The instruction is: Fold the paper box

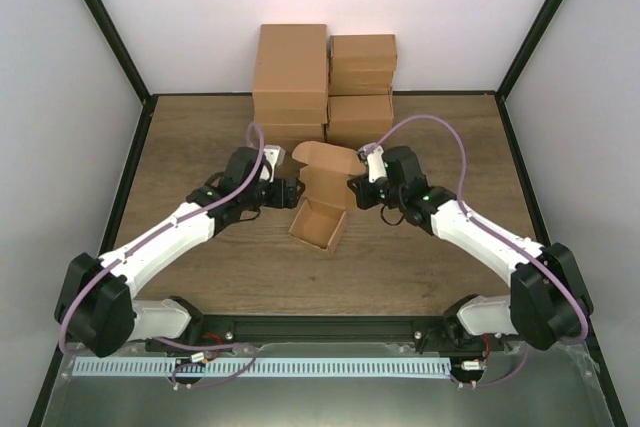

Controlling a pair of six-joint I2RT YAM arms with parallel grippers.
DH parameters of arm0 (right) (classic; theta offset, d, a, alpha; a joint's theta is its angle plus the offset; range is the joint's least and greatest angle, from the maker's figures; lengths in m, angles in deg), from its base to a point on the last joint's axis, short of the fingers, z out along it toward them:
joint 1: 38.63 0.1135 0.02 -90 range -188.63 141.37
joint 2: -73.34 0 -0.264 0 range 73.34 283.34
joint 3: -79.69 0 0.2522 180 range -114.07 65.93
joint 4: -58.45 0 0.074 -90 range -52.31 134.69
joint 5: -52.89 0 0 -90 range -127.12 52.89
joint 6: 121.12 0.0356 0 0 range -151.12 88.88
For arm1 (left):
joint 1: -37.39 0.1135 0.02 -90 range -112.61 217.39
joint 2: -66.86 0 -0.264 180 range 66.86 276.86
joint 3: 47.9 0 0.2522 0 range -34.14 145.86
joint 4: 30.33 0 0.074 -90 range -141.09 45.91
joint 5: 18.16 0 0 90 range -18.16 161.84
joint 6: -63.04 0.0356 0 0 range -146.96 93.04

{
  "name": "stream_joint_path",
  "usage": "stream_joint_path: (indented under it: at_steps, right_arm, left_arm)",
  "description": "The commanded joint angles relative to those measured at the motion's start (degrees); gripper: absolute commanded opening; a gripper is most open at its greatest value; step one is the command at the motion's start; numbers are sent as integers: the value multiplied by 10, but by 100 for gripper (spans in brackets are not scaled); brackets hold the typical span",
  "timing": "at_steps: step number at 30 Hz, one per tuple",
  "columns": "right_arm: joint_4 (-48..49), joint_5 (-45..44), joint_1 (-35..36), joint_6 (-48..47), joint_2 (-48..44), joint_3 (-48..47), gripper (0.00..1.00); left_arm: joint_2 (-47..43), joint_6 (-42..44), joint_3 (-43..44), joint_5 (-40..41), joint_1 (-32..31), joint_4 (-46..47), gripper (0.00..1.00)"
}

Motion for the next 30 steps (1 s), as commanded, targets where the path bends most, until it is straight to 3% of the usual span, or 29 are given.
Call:
stream_joint_path:
  at_steps: [1, 11, 16, 23, 30]
  right_arm:
    - [-8, 24, -3, -35, 19, -34, 1]
    - [-14, 39, -3, -51, 49, -52, 1]
    - [-20, 28, -3, -53, 53, -58, 1]
    - [-26, 18, -3, -47, 58, -65, 1]
    - [-28, 20, -3, -46, 65, -71, 1]
  left_arm:
    - [33, 40, 15, -17, 10, 60, 84]
    - [108, 49, 25, -54, 35, 106, 61]
    - [124, 50, 35, -108, 45, 102, 39]
    - [118, 30, 44, -111, 40, 63, 37]
    - [122, 16, 57, -97, 31, 33, 25]
